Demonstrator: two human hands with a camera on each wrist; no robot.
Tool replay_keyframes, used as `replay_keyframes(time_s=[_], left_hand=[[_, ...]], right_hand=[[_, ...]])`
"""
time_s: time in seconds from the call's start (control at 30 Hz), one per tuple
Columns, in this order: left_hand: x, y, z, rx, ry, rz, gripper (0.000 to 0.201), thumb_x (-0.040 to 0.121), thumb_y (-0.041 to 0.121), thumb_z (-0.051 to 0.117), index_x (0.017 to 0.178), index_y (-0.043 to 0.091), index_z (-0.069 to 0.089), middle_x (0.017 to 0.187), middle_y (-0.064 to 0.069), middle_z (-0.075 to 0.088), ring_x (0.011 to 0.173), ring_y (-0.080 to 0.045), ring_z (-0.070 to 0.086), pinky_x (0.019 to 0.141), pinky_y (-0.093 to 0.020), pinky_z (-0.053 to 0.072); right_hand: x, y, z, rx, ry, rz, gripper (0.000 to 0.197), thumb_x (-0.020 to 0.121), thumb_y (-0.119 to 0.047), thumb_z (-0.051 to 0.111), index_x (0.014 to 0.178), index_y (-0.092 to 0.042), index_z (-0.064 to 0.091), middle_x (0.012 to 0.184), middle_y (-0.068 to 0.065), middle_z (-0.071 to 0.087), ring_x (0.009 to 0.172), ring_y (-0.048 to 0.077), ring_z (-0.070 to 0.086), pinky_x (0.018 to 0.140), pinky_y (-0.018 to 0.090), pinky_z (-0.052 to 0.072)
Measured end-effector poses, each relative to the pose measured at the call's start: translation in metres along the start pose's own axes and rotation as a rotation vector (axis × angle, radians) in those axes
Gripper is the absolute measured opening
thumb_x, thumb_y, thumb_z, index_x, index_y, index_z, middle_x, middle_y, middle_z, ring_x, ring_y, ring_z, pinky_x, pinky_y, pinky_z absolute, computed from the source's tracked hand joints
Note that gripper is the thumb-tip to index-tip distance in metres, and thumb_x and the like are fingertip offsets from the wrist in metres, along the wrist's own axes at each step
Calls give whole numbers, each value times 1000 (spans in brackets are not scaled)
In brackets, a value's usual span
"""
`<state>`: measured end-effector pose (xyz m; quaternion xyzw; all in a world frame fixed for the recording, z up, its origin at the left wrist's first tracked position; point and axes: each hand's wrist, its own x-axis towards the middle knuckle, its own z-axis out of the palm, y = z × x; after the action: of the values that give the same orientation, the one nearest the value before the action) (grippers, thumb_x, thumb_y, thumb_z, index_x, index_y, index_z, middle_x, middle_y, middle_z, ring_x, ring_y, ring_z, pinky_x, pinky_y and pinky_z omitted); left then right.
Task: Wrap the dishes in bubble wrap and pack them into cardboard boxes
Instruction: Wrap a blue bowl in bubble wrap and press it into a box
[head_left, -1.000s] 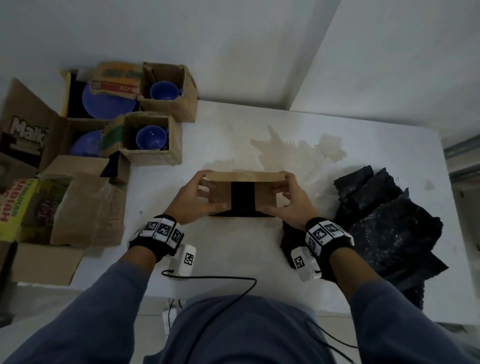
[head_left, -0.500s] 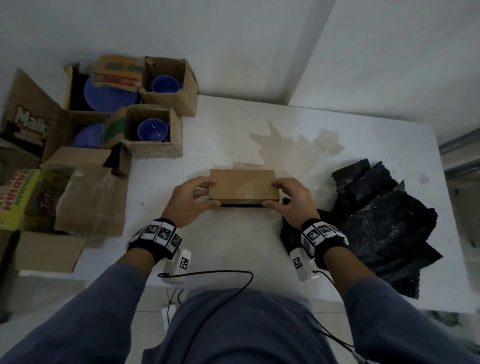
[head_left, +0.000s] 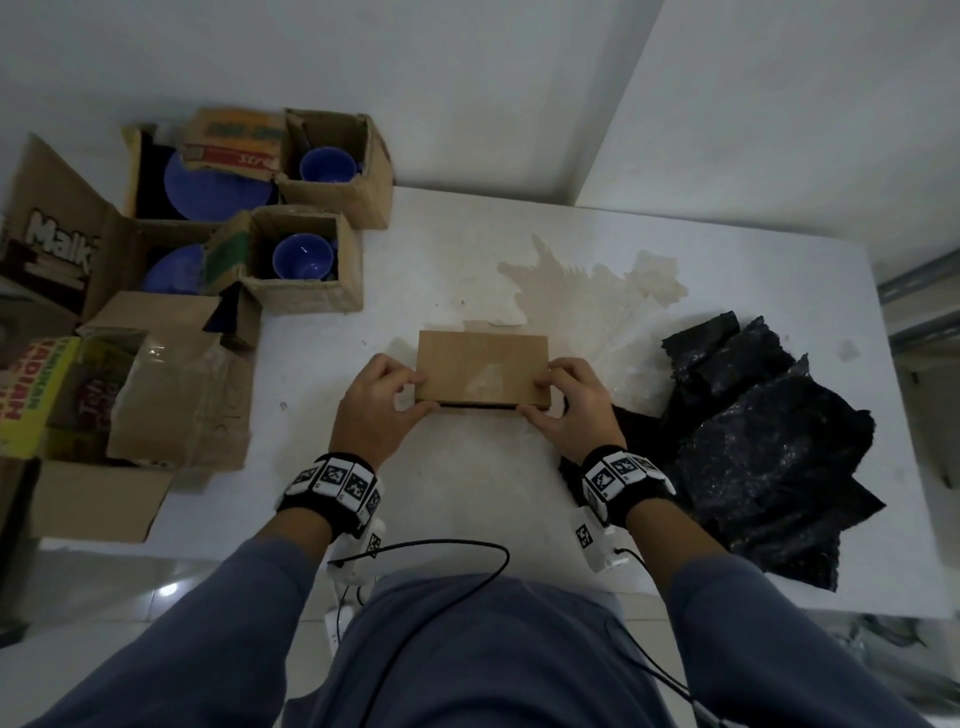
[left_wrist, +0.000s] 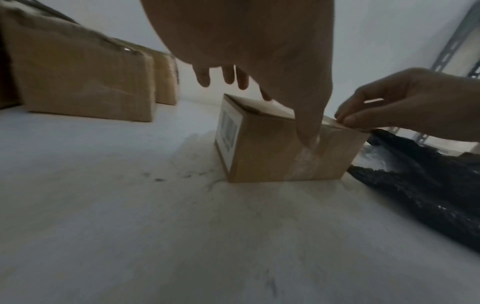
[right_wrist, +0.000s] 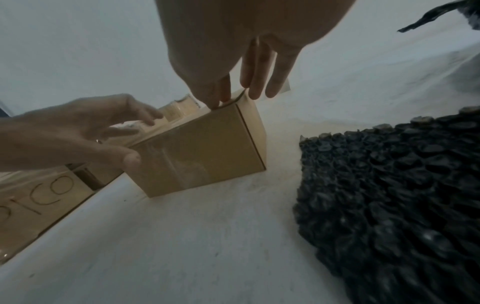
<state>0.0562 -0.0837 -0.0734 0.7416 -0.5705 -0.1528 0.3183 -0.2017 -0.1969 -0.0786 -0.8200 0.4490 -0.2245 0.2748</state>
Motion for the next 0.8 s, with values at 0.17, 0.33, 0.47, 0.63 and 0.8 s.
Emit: replay_keyframes(time_s=[0.17,0.33,0.47,0.63,0.8], left_hand=[[8,5,-6,230,-45,125,45,61,46,88,85,15,66,108,-4,56,97,-23,54,72,-36,51],[36,23,14,397,-354,221,98,61,59,80,135,7,42,154,-16,27,147,-35,18,116,-57,23],[50,35,40,542,-439,312,120,66,71,68,154,11,13,160,-17,14,149,-37,9,116,-62,15],[46,36,59,653,-411,322,108,78,76,51,157,14,10,161,-20,10,149,-39,11,113,-66,12],[48,33,59,634,-430,352,94,90,71,34,157,11,7,162,-20,6,150,-38,6,114,-65,9]], right_hand=[[-3,2,4,-19,54,-73,11,83,-10,74,93,-4,72,104,10,56,77,14,53,69,34,54],[11,-4,6,-55,38,-55,12,81,-12,72,81,-5,63,105,10,50,83,24,55,70,35,54],[17,-5,5,-149,-29,-29,17,77,-18,72,84,-6,60,111,11,51,91,25,56,75,39,53],[30,-22,11,-216,-108,-75,55,71,-11,63,125,-8,55,131,11,49,122,29,45,112,47,33],[36,-29,37,-287,-165,49,62,85,-25,43,146,-11,38,156,7,31,146,24,23,122,48,8]])
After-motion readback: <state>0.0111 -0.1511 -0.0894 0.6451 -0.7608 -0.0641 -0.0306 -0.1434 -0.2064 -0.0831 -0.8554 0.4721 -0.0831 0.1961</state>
